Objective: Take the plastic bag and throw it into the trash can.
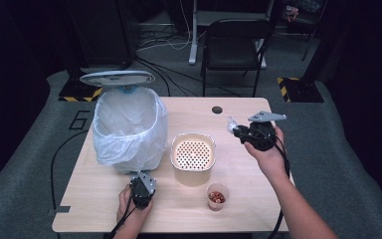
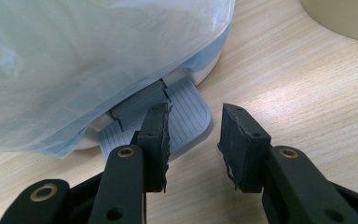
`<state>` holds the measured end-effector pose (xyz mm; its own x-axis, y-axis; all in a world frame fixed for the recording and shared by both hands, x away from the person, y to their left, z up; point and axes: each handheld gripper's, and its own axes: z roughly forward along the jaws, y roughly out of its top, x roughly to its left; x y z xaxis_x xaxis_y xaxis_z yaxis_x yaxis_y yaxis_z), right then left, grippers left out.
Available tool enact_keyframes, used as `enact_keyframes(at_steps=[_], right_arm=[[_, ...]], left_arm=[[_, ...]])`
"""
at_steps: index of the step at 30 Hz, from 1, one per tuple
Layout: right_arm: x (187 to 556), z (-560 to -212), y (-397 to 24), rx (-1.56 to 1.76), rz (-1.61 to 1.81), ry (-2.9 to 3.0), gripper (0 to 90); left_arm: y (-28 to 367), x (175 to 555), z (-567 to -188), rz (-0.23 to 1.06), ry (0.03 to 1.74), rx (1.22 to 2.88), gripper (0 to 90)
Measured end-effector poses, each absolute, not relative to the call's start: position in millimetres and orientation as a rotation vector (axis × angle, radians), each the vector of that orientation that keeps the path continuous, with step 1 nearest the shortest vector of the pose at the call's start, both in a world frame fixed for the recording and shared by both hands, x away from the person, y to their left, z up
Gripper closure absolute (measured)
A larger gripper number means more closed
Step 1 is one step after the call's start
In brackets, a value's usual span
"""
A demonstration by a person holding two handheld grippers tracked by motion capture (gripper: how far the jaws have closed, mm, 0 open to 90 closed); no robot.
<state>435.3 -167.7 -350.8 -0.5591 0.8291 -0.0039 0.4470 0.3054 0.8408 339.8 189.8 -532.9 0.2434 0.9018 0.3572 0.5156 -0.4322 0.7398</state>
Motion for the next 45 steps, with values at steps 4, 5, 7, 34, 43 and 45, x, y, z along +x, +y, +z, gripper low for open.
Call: enact_keyframes(at_steps=[4, 5, 7, 34, 43, 45], right_arm=[[435.2, -336.5, -162.4, 1.106, 1.193, 2.146, 72.2], [435.3, -334.0, -160.8, 1.094, 1.198, 2.146, 72.2], [435.3, -329.4, -157.3, 1.083, 1.205, 2.157, 72.2], [429.7, -283.1, -51.1, 0.730, 1.407, 2.390, 72.2], [426.4, -273.1, -25.2, 0.660, 1.466, 2.412, 72.2], [426.0, -271.8, -19.3, 0.650, 1.473, 2.413, 72.2]], left_arm=[[189.8, 339.8, -532.9, 1.073, 1.291, 2.045, 62.2], [189.7, 339.8, -532.9, 1.073, 1.291, 2.044, 62.3], [189.9, 339.8, -532.6, 1.068, 1.290, 2.049, 62.2], [189.2, 340.2, -533.7, 1.072, 1.294, 2.028, 62.3], [189.2, 340.1, -533.5, 1.073, 1.299, 2.026, 62.3], [189.4, 340.8, -533.6, 1.076, 1.284, 2.027, 62.3]])
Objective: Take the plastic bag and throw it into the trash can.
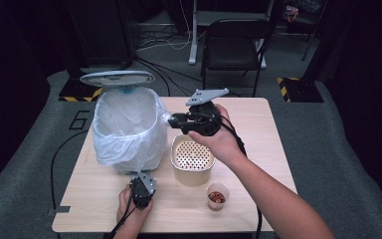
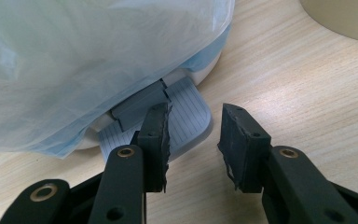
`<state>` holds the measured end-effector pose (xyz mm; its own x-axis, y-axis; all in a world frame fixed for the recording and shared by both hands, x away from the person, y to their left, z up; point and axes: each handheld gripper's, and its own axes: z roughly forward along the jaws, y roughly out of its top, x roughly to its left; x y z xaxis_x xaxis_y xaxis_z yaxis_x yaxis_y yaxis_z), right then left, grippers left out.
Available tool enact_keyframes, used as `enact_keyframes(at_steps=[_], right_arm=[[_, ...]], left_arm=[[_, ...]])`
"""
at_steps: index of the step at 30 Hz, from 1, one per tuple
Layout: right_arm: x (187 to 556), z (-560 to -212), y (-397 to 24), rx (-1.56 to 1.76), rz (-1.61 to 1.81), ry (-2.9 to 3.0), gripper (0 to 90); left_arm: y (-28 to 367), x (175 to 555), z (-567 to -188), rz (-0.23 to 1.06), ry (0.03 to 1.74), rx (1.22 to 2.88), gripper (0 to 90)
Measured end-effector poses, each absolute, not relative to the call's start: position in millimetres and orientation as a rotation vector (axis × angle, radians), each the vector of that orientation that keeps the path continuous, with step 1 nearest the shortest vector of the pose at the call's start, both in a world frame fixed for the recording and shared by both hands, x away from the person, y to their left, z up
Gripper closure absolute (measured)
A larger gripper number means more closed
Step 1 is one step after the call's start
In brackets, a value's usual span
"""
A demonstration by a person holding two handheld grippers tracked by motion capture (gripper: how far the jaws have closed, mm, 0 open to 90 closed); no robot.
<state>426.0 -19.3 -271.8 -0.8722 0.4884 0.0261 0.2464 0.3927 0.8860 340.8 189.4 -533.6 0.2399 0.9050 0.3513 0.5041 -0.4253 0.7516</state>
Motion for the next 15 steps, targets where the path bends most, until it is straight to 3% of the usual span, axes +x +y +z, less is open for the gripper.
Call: enact_keyframes(at_steps=[15], right_arm=[[433.9, -272.0, 17.7, 0.603, 1.468, 2.426, 72.2]], left_arm=[[190.1, 339.9, -531.9, 1.062, 1.294, 2.051, 62.3]])
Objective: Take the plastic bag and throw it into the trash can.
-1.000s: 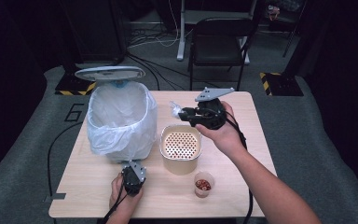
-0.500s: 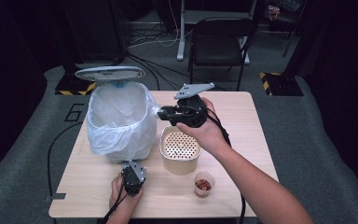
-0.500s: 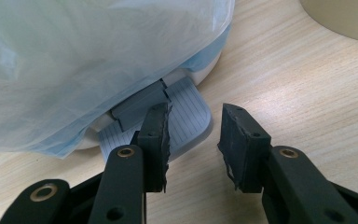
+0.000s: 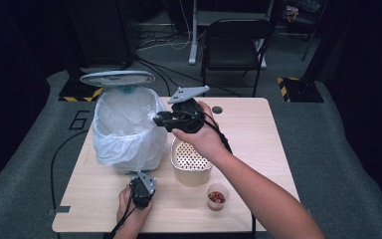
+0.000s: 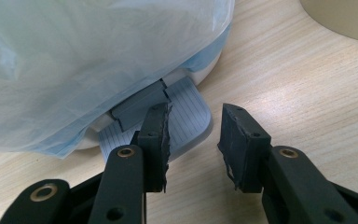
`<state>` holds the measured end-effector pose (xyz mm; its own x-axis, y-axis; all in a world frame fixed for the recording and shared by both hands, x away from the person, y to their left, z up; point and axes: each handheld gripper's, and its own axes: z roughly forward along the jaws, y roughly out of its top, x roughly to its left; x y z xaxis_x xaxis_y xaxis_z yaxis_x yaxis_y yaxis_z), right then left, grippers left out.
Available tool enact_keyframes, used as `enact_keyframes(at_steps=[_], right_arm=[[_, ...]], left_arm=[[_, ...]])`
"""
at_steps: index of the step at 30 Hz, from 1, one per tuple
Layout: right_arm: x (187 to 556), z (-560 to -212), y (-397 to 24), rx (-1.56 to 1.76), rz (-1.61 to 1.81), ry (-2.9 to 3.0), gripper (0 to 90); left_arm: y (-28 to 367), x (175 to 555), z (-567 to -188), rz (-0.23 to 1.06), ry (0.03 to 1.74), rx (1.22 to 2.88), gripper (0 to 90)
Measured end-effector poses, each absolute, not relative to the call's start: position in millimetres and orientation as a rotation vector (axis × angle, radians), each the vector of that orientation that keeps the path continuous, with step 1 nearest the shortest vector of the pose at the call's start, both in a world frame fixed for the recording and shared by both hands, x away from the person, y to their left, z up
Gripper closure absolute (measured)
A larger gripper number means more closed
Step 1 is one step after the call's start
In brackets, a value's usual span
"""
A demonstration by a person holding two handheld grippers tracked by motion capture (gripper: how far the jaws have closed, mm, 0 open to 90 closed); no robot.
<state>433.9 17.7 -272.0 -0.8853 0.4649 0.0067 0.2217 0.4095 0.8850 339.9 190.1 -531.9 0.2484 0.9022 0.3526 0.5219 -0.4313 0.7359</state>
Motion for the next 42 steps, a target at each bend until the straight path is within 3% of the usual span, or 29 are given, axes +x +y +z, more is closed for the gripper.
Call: enact_keyframes(at_steps=[2, 3, 5, 9, 10, 11, 33, 35, 37, 38, 42], right_arm=[[436.1, -272.2, 23.4, 0.603, 1.461, 2.430, 72.2], [437.5, -272.4, 26.2, 0.598, 1.461, 2.425, 72.2], [440.7, -272.4, 32.2, 0.597, 1.460, 2.426, 72.2], [446.5, -273.2, 43.3, 0.585, 1.444, 2.434, 72.1], [447.7, -273.5, 45.3, 0.578, 1.440, 2.433, 72.1], [449.1, -273.8, 48.1, 0.578, 1.439, 2.434, 72.1], [463.3, -282.6, 85.7, 0.582, 1.426, 2.426, 71.5], [462.9, -283.5, 86.7, 0.578, 1.430, 2.418, 69.4], [463.1, -285.5, 88.0, 0.583, 1.439, 2.409, 57.5], [463.1, -285.9, 88.2, 0.591, 1.437, 2.405, 55.6], [461.3, -287.0, 87.7, 0.583, 1.429, 2.407, 55.0]], left_arm=[[189.1, 340.7, -534.5, 1.107, 1.292, 2.019, 62.3], [190.2, 339.9, -531.9, 1.062, 1.293, 2.053, 62.3], [189.3, 341.0, -534.5, 1.108, 1.285, 2.021, 62.2], [190.3, 340.1, -531.8, 1.065, 1.287, 2.055, 62.3], [189.5, 341.6, -534.7, 1.112, 1.271, 2.019, 62.3], [190.3, 339.9, -531.9, 1.063, 1.293, 2.052, 62.3], [191.1, 340.7, -532.1, 1.069, 1.267, 2.057, 62.4], [191.1, 340.7, -532.1, 1.069, 1.266, 2.057, 62.4], [191.1, 340.7, -532.1, 1.069, 1.267, 2.057, 62.3], [191.1, 340.7, -532.1, 1.068, 1.266, 2.057, 62.4], [191.1, 340.7, -532.1, 1.069, 1.266, 2.057, 62.3]])
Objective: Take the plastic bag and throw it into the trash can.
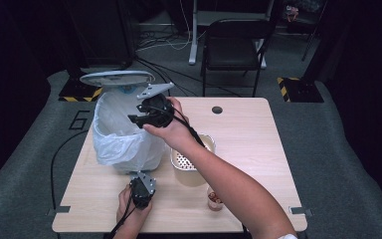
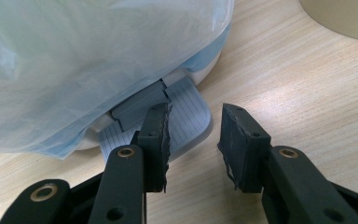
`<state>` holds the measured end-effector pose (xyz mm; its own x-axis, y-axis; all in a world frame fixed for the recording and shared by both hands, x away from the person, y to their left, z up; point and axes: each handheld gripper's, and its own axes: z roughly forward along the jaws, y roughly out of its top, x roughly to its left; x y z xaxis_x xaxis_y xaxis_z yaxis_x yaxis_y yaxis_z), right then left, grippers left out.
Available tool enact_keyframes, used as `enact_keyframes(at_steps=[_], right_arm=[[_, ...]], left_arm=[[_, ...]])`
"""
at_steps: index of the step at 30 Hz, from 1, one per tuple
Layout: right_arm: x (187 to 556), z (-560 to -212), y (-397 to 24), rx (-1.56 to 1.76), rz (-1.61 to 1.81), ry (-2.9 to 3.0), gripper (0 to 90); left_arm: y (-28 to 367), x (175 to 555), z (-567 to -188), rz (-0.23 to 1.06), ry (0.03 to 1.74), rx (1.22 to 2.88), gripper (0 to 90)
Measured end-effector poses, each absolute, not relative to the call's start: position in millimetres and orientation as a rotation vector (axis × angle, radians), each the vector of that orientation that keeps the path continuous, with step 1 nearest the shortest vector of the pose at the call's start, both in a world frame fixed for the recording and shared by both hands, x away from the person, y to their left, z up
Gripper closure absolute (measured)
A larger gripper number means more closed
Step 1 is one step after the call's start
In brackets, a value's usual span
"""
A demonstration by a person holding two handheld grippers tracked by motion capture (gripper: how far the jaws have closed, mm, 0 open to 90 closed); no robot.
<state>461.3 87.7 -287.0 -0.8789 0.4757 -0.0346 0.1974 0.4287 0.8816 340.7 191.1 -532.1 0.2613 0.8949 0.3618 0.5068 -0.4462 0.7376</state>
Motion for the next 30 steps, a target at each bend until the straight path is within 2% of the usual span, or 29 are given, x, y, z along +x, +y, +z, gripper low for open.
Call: enact_keyframes(at_steps=[6, 16, 30], right_arm=[[452.9, -283.5, 77.9, 0.569, 1.451, 2.410, 51.2], [437.7, -284.4, 34.4, 0.594, 1.450, 2.390, 43.9], [408.0, -310.2, -33.1, 0.649, 1.450, 2.364, 39.8]], left_arm=[[190.9, 340.7, -532.5, 1.076, 1.268, 2.051, 62.4], [191.1, 340.7, -532.1, 1.068, 1.267, 2.057, 62.3], [190.3, 340.1, -533.1, 1.071, 1.277, 2.046, 62.4]])
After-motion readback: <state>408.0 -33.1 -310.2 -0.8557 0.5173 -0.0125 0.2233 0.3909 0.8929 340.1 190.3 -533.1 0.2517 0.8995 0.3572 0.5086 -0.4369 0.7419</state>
